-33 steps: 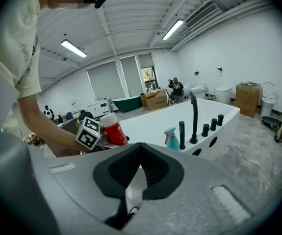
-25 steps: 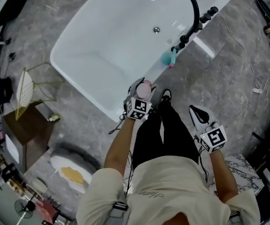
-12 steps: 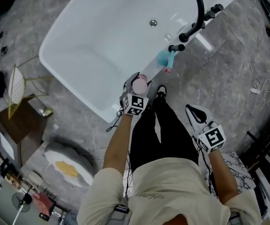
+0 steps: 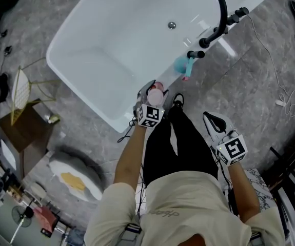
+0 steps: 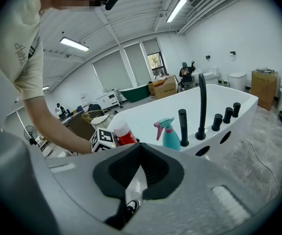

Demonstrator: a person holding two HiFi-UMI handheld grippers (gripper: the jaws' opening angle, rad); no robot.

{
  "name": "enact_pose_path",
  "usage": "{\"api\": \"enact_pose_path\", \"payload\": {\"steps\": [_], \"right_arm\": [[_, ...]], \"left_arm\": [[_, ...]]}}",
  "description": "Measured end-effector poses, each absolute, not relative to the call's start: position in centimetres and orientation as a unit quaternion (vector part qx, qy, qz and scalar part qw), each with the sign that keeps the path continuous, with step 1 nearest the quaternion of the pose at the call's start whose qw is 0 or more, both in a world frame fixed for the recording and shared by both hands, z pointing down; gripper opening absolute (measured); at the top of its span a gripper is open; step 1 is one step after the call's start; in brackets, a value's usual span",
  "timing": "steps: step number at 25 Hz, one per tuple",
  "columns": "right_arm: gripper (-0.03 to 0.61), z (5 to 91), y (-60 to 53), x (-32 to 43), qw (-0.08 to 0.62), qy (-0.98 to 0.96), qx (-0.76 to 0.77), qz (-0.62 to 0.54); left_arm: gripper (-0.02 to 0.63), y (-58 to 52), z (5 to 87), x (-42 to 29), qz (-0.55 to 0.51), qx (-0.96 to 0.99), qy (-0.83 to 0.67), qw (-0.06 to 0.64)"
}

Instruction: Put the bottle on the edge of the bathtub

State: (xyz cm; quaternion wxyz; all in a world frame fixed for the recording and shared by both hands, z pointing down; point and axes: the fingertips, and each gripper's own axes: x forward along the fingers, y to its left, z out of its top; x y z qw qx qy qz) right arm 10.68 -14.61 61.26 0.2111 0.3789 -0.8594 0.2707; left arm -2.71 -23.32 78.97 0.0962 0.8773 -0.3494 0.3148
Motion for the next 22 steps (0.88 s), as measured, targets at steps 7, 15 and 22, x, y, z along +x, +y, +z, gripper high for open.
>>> {"api": "enact_pose_path", "payload": {"steps": [7, 15, 22], "right_arm": [[0.000, 61.6, -14.2, 10.3, 0.211, -0.858, 0.379, 0.273], [0.000, 61.5, -13.8, 9.4, 0.206, -0.863, 0.376, 0.267], [0.000, 60.4, -13.6, 7.6, 0.200, -0.869, 0.375, 0.253]], "left_arm": [[0.314, -22.7, 79.2, -2.8, 0.316, 0.881, -0.336, 0.102], [0.377, -22.6, 78.5, -2.7, 0.303, 0.878, -0.354, 0.104], [0.380, -21.2, 76.5, -4.1, 0.301, 0.880, -0.354, 0.099]]}}
